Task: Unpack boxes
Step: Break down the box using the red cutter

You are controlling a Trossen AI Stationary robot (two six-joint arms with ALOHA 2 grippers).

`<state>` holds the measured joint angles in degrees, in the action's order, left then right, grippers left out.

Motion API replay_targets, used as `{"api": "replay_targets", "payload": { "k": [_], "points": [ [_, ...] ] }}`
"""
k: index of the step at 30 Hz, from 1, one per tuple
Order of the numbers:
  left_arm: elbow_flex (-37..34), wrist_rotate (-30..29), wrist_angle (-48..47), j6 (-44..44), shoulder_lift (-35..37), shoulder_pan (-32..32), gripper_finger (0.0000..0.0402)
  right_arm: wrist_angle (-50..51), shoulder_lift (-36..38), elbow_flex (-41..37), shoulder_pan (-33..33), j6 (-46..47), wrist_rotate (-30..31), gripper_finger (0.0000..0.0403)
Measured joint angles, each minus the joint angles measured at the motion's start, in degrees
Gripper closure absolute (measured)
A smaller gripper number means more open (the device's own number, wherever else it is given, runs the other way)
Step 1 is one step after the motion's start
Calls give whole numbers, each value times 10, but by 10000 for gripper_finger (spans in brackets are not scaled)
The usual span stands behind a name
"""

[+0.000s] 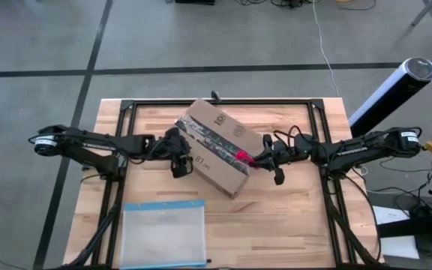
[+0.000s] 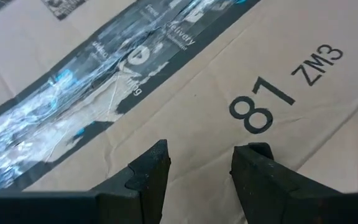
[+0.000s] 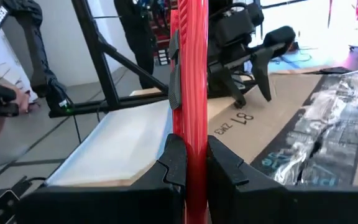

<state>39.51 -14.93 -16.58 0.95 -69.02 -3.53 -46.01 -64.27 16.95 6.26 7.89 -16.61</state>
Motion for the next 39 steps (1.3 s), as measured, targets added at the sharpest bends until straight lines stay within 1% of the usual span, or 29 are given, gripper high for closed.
{"api": "replay_targets", "payload": {
  "k": [3,6,10,13,16,21,26,31,35,39],
  "points": [
    [-1,6,10,16,26,4,246,3,0,0,0,-18,19,389],
    [-1,14,17,33,50,12,246,6,0,5,7,-28,23,389],
    [-1,54,22,51,64,24,246,12,1,5,17,-23,23,389],
    [0,71,29,69,62,36,246,23,1,5,19,-17,34,387],
    [0,85,28,81,48,50,246,42,1,5,19,-16,57,385],
    [0,100,28,93,13,72,246,77,2,5,19,-17,128,389],
    [0,101,27,102,-20,83,246,122,16,5,19,-2,166,389],
    [0,97,21,103,-47,82,246,191,48,5,19,34,168,389],
    [0,64,11,101,-60,82,246,248,61,5,19,57,168,389],
    [0,12,5,101,-63,81,246,263,56,6,18,69,168,389]
  ]
}}
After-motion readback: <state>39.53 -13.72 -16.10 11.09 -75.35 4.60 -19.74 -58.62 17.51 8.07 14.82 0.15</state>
